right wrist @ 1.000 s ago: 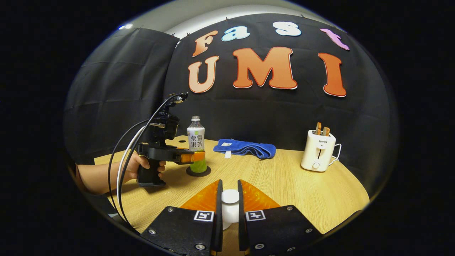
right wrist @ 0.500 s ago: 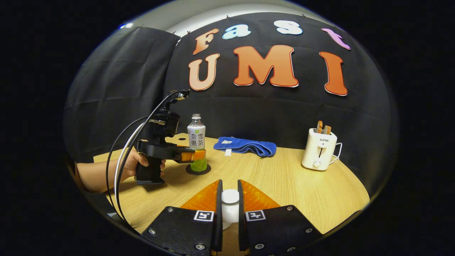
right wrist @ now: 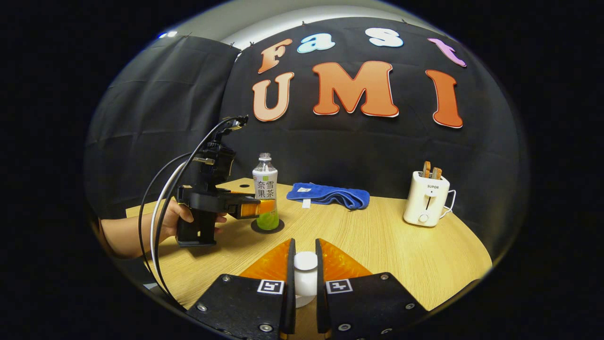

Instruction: Open the teacup lid with one hand, grasp the water bottle and pour water into the teacup with the other hand; after pouring, place the water bottle on the coaster and then close the teacup lid.

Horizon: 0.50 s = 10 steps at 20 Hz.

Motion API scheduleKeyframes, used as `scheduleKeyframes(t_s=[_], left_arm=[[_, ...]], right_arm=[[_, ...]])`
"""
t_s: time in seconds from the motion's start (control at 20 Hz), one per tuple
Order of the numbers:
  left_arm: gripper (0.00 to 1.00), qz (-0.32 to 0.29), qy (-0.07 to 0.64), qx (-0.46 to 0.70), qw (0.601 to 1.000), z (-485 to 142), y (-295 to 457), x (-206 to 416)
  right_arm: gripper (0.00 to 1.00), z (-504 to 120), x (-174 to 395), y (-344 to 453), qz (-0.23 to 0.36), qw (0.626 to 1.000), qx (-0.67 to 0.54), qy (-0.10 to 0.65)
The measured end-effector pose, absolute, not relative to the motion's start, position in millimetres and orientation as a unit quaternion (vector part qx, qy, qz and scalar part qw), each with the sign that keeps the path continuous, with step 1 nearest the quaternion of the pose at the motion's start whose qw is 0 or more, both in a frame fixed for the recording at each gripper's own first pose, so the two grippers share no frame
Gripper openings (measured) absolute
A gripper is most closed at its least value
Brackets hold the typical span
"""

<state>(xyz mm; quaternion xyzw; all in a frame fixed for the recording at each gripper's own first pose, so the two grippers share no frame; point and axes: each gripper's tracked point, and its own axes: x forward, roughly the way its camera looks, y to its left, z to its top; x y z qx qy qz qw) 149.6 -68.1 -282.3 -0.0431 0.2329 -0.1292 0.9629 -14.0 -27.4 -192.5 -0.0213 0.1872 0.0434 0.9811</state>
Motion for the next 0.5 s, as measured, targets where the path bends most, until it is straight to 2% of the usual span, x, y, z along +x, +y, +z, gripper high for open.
scheduleKeyframes(t_s=[0.5], left_arm=[[0.98,-0.122,0.195,-0.015,0.973,-258,-48,112]], right_arm=[[0.18,-214,-9,-6,0.058,0.977,-0.019,0.204]])
